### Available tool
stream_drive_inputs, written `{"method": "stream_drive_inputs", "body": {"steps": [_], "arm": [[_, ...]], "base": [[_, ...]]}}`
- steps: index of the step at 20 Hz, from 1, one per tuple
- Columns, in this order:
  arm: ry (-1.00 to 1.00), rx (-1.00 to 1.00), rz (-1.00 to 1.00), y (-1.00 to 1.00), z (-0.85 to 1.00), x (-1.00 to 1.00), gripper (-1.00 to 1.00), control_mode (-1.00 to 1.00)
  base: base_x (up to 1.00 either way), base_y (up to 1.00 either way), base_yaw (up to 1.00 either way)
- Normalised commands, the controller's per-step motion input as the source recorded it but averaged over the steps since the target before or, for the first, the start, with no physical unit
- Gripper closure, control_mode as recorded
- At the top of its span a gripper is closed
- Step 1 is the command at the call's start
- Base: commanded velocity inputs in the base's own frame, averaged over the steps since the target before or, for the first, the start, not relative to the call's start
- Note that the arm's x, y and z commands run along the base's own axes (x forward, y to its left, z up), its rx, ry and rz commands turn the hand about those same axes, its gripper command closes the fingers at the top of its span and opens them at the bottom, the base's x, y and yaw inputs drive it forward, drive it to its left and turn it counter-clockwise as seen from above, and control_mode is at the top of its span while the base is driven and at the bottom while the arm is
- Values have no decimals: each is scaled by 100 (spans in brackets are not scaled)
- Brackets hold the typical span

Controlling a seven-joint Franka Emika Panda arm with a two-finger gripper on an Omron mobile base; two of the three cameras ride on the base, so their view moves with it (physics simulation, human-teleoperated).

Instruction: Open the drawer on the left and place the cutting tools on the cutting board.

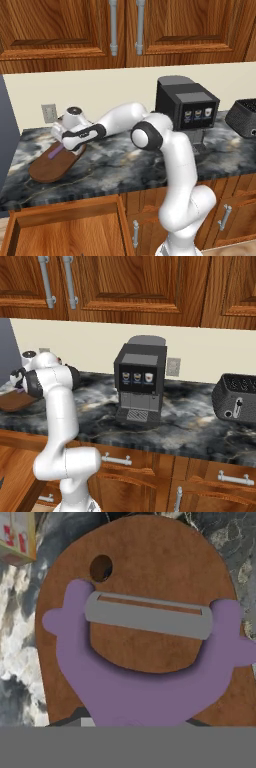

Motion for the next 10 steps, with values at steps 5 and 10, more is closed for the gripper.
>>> {"method": "stream_drive_inputs", "body": {"steps": [5, 10], "arm": [[0, 0, -1, 14, -1, 25, -100, -100], [0, 0, -1, 0, 1, 7, -100, -100]], "base": [[0, 0, 0], [0, 0, 0]]}}
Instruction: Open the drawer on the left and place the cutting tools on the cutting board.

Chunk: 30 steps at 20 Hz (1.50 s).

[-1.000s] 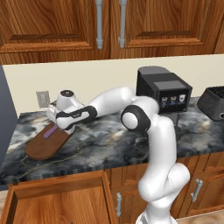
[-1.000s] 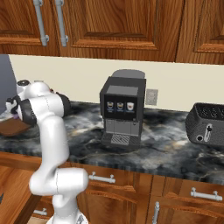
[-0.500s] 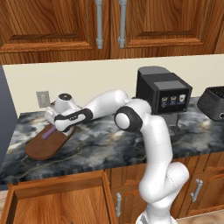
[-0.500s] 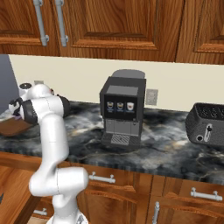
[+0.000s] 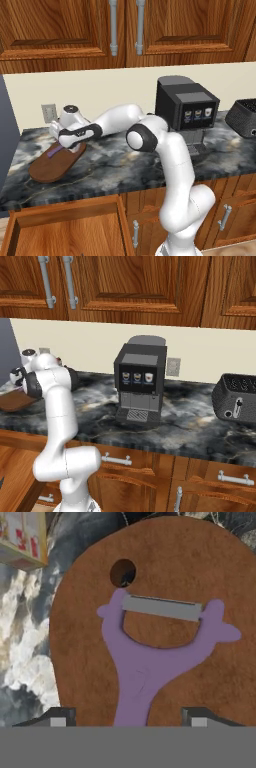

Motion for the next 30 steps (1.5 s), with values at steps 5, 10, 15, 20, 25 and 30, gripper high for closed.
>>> {"method": "stream_drive_inputs", "body": {"steps": [5, 10, 15, 20, 25, 30], "arm": [[-2, 0, 0, 0, 25, -15, -100, -100], [-15, 0, 0, 0, 64, -78, -100, -100], [-12, 0, 1, 0, 53, -99, -100, -100], [-2, 0, 2, 0, 56, -100, -100, -100], [0, 0, 12, 0, 58, -100, -100, -100], [0, 0, 22, 0, 10, -100, -100, -100]], "base": [[0, 0, 0], [0, 0, 0], [0, 0, 0], [0, 0, 0], [0, 0, 0], [0, 0, 0]]}}
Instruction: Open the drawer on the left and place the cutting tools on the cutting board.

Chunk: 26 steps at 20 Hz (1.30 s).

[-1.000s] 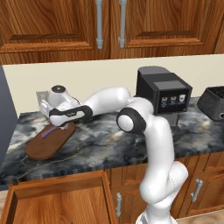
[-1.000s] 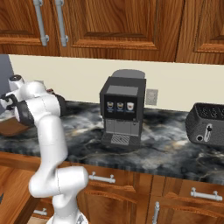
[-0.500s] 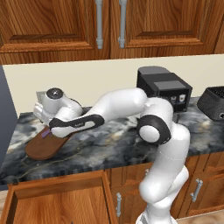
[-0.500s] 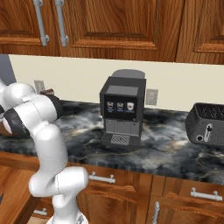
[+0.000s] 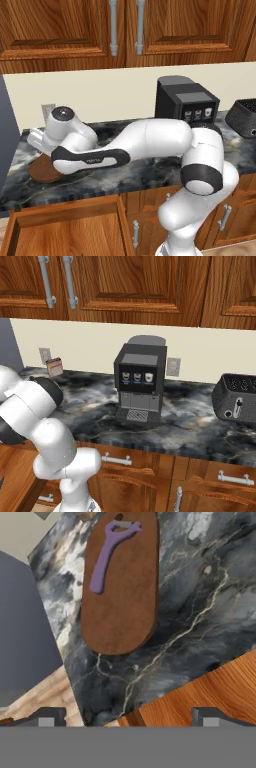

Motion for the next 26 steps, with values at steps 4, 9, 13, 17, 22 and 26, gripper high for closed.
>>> {"method": "stream_drive_inputs", "body": {"steps": [4, 9, 13, 17, 22, 26], "arm": [[0, 0, 20, 0, -9, -87, -100, -100], [0, 0, 0, 0, 0, -2, -100, -100], [4, 0, 21, 0, -29, -45, -100, -100], [3, 0, 29, -1, -29, -59, -100, -100], [5, 0, 47, -10, -27, -55, -100, -100], [13, 0, 57, -19, -43, -48, -100, -100]], "base": [[0, 0, 0], [0, 0, 0], [0, 0, 0], [0, 0, 0], [0, 0, 0], [0, 0, 0]]}}
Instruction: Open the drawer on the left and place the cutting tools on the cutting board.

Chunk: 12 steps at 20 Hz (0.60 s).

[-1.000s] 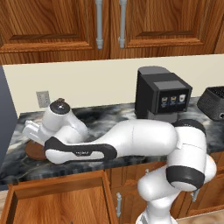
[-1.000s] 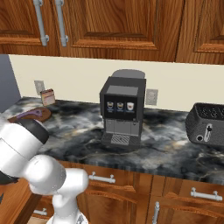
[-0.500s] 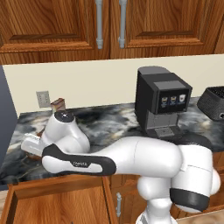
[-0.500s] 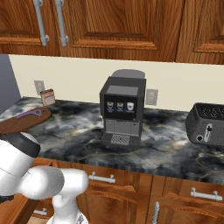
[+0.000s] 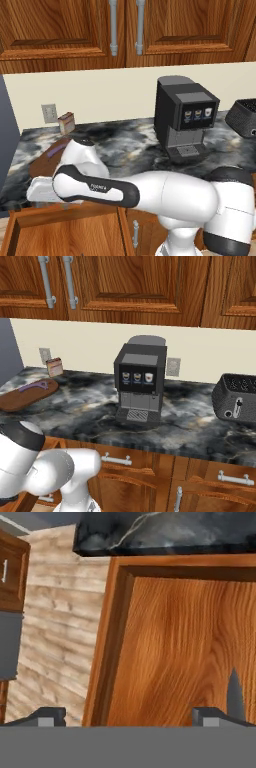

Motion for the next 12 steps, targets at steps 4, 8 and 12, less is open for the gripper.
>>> {"method": "stream_drive_inputs", "body": {"steps": [4, 8, 12], "arm": [[22, -1, 53, -7, -38, -18, -100, -100], [11, -11, 4, 15, -6, 0, -100, -100], [3, -10, 0, 10, 0, -10, -100, -100]], "base": [[0, 0, 0], [0, 0, 0], [0, 0, 0]]}}
